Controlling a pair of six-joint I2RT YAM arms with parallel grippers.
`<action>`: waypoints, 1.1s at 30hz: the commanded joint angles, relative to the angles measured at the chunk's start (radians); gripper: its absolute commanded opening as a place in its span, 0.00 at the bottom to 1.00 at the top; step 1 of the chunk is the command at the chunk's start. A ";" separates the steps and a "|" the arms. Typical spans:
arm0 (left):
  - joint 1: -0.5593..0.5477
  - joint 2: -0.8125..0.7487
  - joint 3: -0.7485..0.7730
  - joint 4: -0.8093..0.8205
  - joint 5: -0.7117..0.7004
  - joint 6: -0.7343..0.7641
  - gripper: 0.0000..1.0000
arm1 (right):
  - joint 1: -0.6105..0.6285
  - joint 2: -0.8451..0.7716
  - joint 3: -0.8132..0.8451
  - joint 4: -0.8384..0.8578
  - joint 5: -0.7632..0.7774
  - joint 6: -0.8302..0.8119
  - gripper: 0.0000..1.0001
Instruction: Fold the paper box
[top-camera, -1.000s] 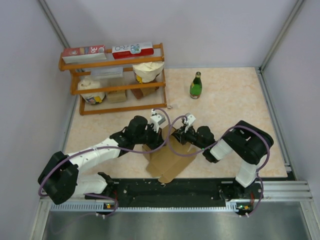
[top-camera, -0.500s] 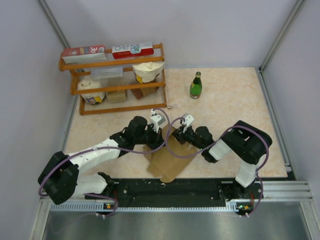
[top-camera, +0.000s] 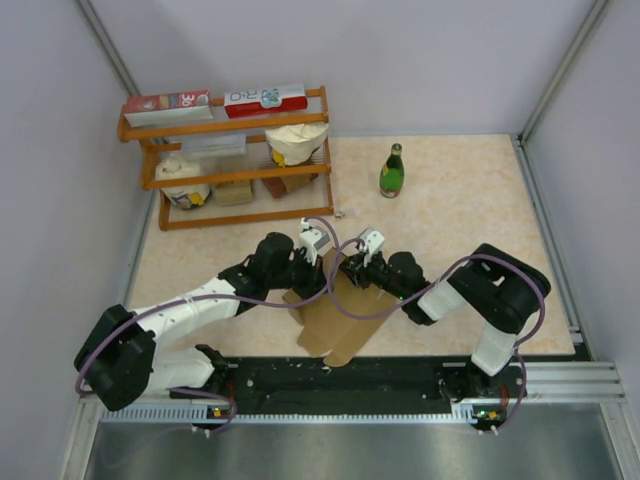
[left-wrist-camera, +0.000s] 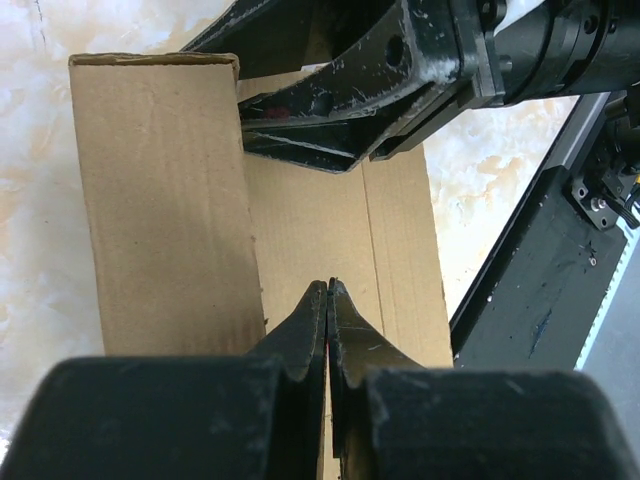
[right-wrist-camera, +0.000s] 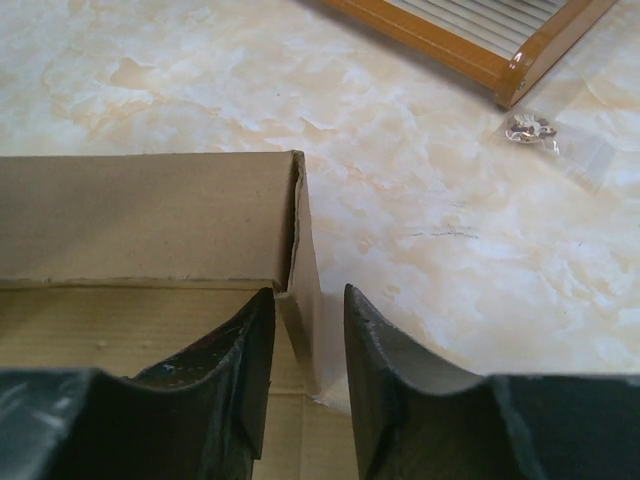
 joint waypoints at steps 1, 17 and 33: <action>-0.002 -0.031 0.004 0.005 -0.017 0.004 0.02 | 0.012 -0.058 0.002 -0.009 -0.017 -0.018 0.36; -0.002 -0.094 0.081 -0.076 -0.011 0.022 0.19 | 0.012 -0.315 -0.106 -0.214 -0.098 0.062 0.54; -0.002 -0.264 0.017 -0.122 -0.173 -0.061 0.02 | 0.012 -0.707 0.060 -0.766 -0.014 0.120 0.19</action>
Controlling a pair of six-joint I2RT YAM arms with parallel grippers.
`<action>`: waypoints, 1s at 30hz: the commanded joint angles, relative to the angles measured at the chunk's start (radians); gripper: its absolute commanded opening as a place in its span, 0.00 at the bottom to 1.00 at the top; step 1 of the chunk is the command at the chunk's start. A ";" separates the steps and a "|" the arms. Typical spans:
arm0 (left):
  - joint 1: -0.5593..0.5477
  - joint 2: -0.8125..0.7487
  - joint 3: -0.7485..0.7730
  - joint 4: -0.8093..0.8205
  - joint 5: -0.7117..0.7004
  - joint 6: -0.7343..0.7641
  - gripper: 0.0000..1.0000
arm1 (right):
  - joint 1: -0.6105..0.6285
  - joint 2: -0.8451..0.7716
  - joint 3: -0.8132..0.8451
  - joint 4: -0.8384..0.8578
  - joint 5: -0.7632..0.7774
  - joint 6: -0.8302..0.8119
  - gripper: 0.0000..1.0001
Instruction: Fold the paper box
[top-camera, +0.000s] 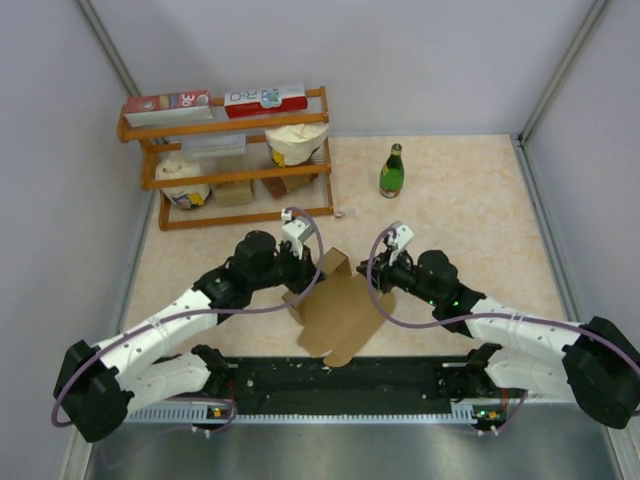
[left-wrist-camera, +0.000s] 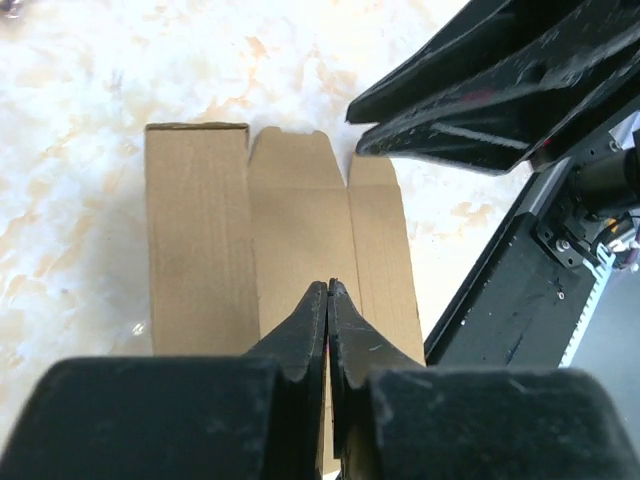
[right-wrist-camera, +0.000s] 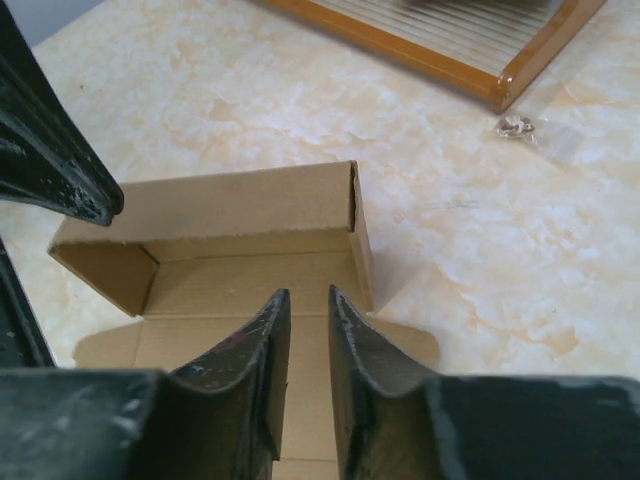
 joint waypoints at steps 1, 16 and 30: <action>0.000 -0.097 -0.053 -0.002 -0.124 -0.058 0.00 | 0.010 -0.015 0.177 -0.196 0.010 -0.004 0.11; -0.002 -0.129 -0.156 -0.007 -0.209 -0.084 0.00 | 0.040 0.334 0.453 -0.281 -0.146 -0.030 0.00; -0.002 -0.058 -0.163 0.033 -0.177 -0.084 0.00 | 0.058 0.391 0.464 -0.341 -0.107 -0.060 0.00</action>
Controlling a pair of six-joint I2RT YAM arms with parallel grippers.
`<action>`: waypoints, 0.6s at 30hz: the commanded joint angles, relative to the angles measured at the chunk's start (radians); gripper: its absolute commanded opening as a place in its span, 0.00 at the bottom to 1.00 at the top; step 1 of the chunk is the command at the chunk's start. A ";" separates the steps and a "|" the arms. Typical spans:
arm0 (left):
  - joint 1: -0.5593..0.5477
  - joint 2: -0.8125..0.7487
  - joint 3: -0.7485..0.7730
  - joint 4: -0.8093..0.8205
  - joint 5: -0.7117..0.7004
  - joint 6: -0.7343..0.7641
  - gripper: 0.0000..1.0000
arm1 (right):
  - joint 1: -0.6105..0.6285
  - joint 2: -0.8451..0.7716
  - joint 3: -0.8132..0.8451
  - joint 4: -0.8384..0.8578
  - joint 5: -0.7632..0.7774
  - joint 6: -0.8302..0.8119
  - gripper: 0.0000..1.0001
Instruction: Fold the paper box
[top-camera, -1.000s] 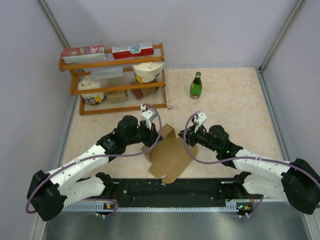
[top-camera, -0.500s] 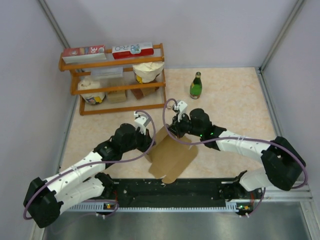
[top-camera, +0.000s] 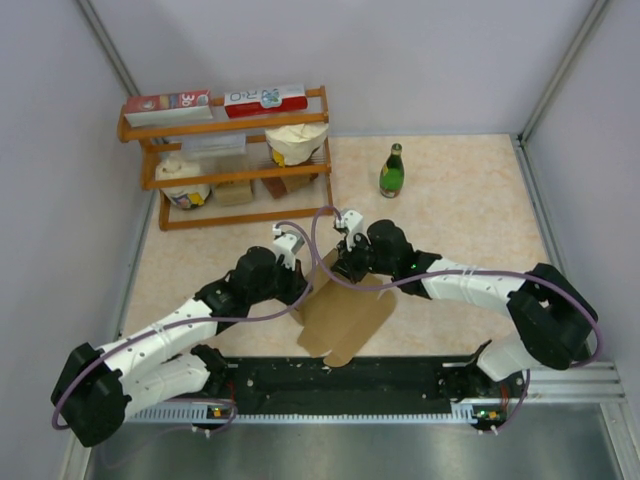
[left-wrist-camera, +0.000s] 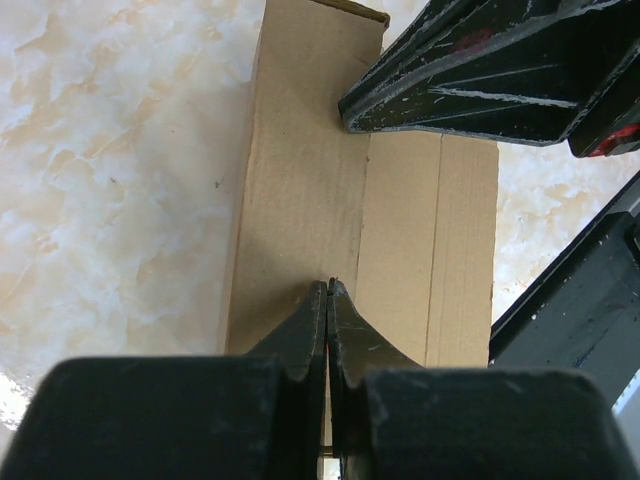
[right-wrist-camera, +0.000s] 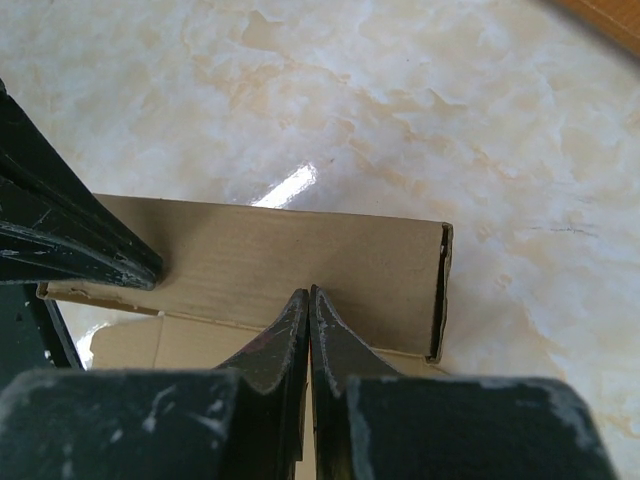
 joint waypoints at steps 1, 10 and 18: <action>0.000 0.007 -0.009 0.044 0.010 -0.008 0.00 | 0.013 0.008 0.044 -0.012 0.017 -0.021 0.00; 0.000 0.001 -0.003 0.028 0.010 -0.005 0.00 | 0.012 -0.011 0.035 -0.030 0.038 -0.026 0.00; 0.000 -0.054 0.074 -0.038 -0.028 0.009 0.02 | 0.013 -0.161 -0.004 0.005 0.084 -0.006 0.08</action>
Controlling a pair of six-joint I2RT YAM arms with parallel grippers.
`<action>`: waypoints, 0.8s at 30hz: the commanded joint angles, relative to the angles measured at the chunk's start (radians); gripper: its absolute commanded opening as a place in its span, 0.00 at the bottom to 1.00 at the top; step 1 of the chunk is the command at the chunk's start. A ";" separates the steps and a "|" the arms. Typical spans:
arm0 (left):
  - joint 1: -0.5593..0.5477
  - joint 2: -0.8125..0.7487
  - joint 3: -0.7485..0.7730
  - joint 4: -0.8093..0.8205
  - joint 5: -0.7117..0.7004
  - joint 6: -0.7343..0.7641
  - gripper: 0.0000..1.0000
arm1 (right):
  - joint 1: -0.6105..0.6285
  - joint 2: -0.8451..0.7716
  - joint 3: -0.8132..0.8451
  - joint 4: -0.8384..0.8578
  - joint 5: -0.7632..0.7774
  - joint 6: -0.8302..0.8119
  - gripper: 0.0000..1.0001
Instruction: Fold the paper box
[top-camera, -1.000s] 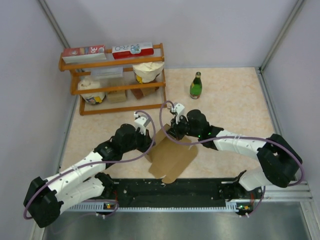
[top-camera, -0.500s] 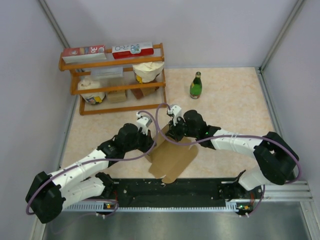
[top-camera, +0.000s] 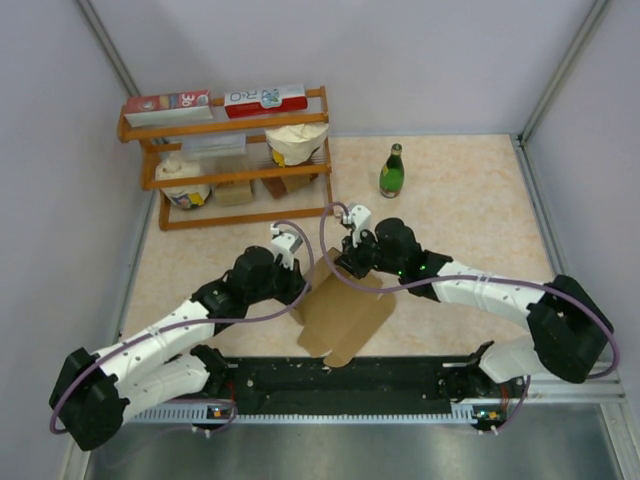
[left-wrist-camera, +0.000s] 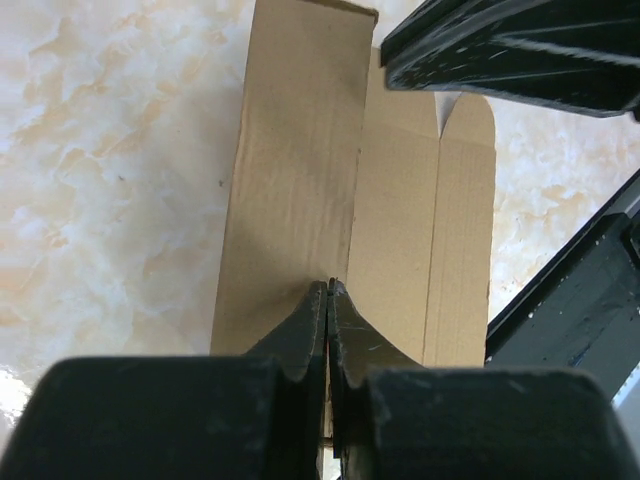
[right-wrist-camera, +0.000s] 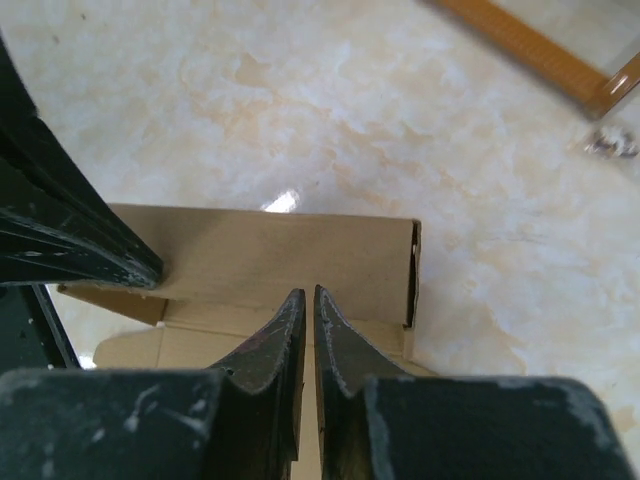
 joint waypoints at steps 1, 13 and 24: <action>0.000 -0.041 0.084 -0.031 -0.034 0.008 0.03 | 0.010 -0.117 0.003 0.024 0.049 0.006 0.10; 0.000 -0.199 0.118 -0.231 -0.228 -0.237 0.10 | -0.062 -0.272 -0.014 -0.160 0.186 0.070 0.40; -0.041 -0.440 -0.005 -0.529 -0.287 -0.604 0.00 | -0.146 0.002 0.370 -0.359 0.030 0.033 0.40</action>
